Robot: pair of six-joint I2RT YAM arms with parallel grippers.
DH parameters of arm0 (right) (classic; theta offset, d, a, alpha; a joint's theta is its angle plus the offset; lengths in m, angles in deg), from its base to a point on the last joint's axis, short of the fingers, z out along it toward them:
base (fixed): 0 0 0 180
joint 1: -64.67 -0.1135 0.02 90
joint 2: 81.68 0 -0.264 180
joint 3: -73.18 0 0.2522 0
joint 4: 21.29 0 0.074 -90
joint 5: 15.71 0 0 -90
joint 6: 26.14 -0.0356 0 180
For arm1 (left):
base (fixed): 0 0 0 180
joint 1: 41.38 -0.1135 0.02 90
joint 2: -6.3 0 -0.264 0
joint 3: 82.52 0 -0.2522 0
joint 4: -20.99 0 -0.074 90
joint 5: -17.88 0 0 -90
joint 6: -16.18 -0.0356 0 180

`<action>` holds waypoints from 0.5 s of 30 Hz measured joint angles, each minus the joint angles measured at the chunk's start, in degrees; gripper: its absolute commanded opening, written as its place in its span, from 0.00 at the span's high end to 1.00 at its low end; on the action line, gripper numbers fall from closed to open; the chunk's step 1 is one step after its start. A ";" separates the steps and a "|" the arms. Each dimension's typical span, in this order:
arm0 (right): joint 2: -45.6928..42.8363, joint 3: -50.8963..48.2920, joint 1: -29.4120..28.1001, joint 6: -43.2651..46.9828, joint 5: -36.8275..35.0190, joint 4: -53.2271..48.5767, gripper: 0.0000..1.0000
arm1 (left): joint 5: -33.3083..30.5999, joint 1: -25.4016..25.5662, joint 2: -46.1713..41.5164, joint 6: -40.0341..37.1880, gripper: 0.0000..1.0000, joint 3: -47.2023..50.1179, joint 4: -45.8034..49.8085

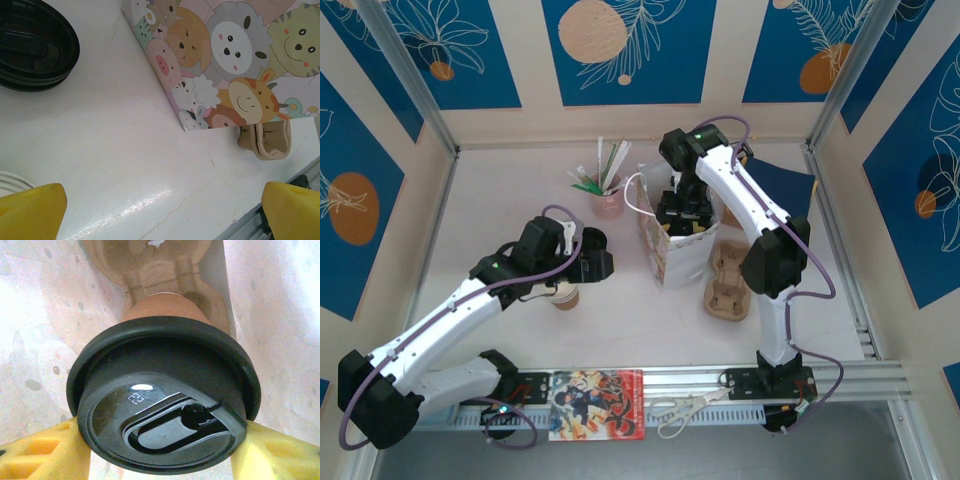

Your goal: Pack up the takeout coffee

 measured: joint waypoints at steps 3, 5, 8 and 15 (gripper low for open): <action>0.00 0.00 0.24 0.02 0.20 -0.02 0.36 | 0.04 0.00 0.13 -0.02 0.00 0.00 -0.02; 0.00 0.00 0.28 0.02 0.42 0.00 0.36 | 0.11 0.00 0.42 -0.02 0.00 0.00 0.00; 0.00 0.00 0.48 0.09 0.68 0.00 0.36 | 0.44 0.00 0.68 -0.04 0.00 0.00 0.02; -0.02 -0.02 1.01 0.24 2.03 0.00 0.36 | 0.92 0.00 1.14 -0.09 0.00 -0.02 0.00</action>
